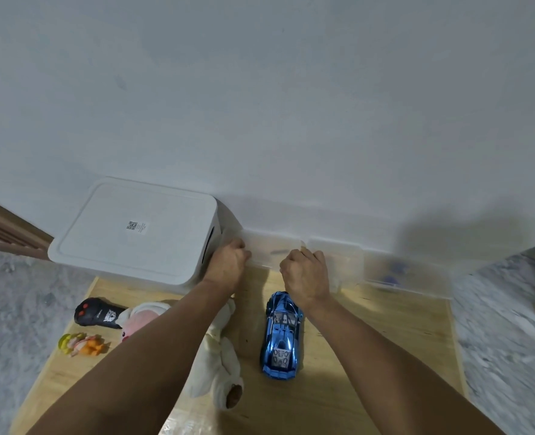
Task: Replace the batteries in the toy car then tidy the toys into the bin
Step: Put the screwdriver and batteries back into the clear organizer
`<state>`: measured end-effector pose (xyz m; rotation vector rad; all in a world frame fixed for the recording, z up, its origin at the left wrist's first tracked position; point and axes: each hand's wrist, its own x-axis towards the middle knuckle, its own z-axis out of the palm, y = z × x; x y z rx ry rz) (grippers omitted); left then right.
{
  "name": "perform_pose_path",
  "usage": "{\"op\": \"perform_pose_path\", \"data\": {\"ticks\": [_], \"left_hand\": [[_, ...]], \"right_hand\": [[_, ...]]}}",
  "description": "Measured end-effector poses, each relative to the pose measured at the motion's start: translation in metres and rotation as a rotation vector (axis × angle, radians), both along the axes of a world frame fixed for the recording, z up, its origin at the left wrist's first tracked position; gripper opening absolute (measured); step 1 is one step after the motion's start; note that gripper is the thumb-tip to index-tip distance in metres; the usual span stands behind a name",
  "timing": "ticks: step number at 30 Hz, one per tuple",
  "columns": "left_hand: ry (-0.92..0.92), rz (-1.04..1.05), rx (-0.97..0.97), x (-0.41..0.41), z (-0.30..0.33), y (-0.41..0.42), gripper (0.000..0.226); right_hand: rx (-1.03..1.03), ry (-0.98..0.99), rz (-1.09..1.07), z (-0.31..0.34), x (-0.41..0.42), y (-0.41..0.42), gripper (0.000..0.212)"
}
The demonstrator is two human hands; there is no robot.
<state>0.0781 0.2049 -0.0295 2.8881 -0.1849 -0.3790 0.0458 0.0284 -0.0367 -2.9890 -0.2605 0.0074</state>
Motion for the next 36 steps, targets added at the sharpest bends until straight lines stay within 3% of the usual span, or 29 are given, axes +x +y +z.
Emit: {"op": "perform_pose_path", "data": {"ticks": [3,5,9,12,18,27,33,36], "left_hand": [[-0.013,-0.129,0.129,-0.003,0.013,-0.011,0.033],[-0.037,-0.155,0.095,-0.006,0.019,-0.023,0.043],[0.004,-0.282,-0.027,-0.010,0.022,-0.056,0.069],[0.082,-0.345,-0.081,-0.014,0.017,-0.078,0.085],[0.185,-0.367,0.021,-0.018,0.008,-0.086,0.096],[0.210,-0.334,-0.073,-0.016,0.005,-0.082,0.100],[0.214,-0.336,-0.082,-0.018,0.005,-0.086,0.101],[0.210,-0.338,-0.065,-0.019,0.004,-0.088,0.101]], "right_hand": [[0.182,0.001,0.001,0.003,0.003,-0.010,0.015],[0.275,0.018,-0.054,0.010,0.001,-0.024,0.025],[0.233,0.078,-0.152,0.016,-0.010,-0.067,0.053],[0.124,0.180,-0.109,0.018,-0.018,-0.092,0.068],[0.058,0.079,-0.044,0.011,-0.023,-0.095,0.061],[-0.042,-0.029,-0.008,-0.002,-0.027,-0.096,0.060],[0.064,0.001,-0.027,-0.005,-0.028,-0.097,0.061],[0.247,-0.047,-0.118,-0.005,-0.034,-0.101,0.051]]}}
